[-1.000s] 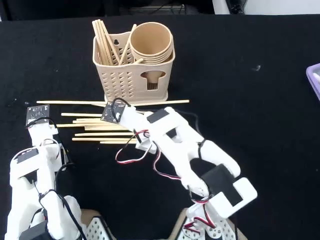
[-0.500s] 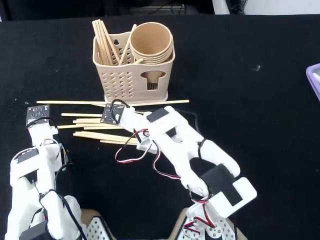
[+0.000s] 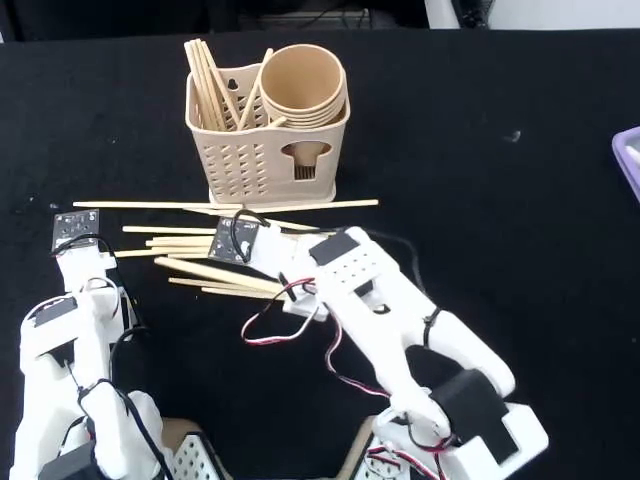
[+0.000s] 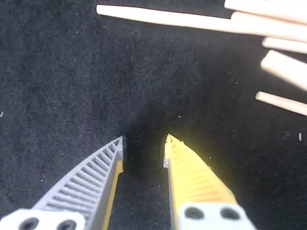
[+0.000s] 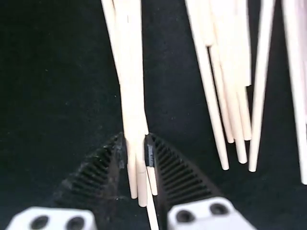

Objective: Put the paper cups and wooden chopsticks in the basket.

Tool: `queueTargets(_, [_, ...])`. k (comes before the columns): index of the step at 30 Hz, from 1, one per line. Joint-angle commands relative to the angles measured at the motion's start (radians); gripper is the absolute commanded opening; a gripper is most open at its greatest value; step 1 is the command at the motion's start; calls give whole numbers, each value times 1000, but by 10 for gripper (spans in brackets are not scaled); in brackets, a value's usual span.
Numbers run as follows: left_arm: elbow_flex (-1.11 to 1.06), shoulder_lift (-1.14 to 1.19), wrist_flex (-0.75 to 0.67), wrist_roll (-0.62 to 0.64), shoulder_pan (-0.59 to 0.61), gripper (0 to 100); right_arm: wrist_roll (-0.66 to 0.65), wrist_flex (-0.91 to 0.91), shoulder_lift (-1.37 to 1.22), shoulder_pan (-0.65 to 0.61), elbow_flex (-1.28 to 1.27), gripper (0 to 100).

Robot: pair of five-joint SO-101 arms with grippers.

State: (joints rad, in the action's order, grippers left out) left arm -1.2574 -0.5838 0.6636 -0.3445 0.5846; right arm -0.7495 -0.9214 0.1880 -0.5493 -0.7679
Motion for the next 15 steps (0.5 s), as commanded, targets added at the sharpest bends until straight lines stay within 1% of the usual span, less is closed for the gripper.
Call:
queueTargets(1, [-19,8,-12,8,33,137,-12,-12,41,15,5,10])
queueTargets(4, [-19,8,-12,8,33,137,-21,-64,45,69,5,10])
queueTargets(8, [-19,8,-12,8,33,137,-81,-86,58,157,4,10])
queueTargets(15, [-19,8,-12,8,33,137,-150,-94,65,204,-101,11])
